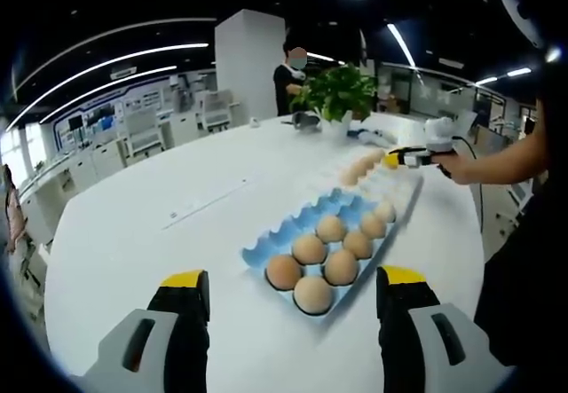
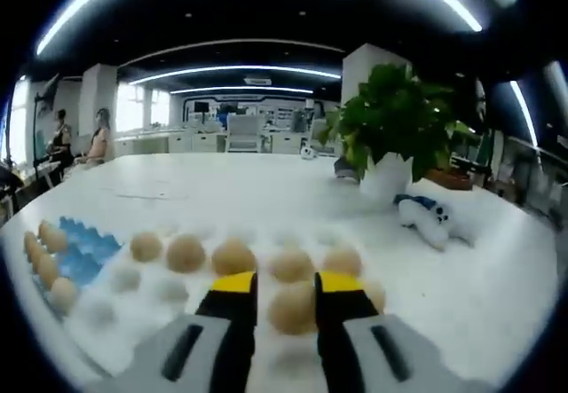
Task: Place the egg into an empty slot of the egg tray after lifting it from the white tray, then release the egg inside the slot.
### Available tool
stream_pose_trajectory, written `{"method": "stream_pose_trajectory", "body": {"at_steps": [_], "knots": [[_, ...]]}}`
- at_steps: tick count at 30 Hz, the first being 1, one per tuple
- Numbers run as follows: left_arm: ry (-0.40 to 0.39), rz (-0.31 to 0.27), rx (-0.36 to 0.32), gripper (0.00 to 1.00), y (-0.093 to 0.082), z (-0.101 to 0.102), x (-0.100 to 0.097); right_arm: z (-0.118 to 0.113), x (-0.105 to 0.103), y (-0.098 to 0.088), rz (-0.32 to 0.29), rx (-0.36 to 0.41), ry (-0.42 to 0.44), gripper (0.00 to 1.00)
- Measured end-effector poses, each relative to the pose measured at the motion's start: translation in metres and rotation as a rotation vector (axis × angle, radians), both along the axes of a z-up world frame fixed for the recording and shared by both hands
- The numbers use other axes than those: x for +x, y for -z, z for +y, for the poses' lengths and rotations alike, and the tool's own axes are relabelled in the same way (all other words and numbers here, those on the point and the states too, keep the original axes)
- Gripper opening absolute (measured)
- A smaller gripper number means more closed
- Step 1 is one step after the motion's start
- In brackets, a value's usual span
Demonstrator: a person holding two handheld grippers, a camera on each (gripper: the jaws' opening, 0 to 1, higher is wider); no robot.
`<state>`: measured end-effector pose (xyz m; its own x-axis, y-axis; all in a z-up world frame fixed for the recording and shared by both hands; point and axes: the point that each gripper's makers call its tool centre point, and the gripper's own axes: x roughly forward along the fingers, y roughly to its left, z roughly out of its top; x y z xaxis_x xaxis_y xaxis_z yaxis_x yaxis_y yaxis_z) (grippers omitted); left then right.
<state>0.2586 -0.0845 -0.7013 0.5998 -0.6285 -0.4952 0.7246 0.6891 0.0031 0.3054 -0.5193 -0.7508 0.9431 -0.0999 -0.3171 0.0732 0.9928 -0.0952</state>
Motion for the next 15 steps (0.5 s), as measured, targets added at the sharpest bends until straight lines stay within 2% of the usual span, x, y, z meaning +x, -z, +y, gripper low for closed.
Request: {"method": "stream_pose_trajectory", "body": {"at_steps": [3, 5, 6, 8, 10, 13, 15], "knots": [[0.002, -0.001, 0.001, 0.78, 0.0, 0.0, -0.001, -0.002, 0.001, 0.008, 0.025, -0.012, -0.003, 0.31], [-0.007, -0.002, 0.003, 0.78, 0.0, 0.002, 0.0, -0.008, 0.001, 0.02, 0.068, -0.005, 0.007, 0.31], [-0.013, -0.002, 0.004, 0.79, 0.0, 0.003, 0.001, -0.007, 0.004, 0.02, 0.034, 0.045, 0.004, 0.31], [-0.016, -0.005, 0.006, 0.79, 0.0, 0.005, 0.001, -0.011, 0.004, 0.02, 0.024, 0.091, 0.013, 0.31], [-0.015, -0.005, 0.007, 0.79, 0.0, 0.006, 0.001, -0.01, 0.004, 0.021, 0.021, 0.078, 0.004, 0.3], [-0.015, -0.002, 0.008, 0.79, 0.001, 0.007, 0.0, -0.011, 0.003, 0.019, 0.017, 0.15, 0.022, 0.28], [-0.013, -0.001, 0.01, 0.79, 0.001, 0.007, 0.0, -0.011, 0.004, 0.018, 0.03, 0.121, 0.02, 0.28]]}}
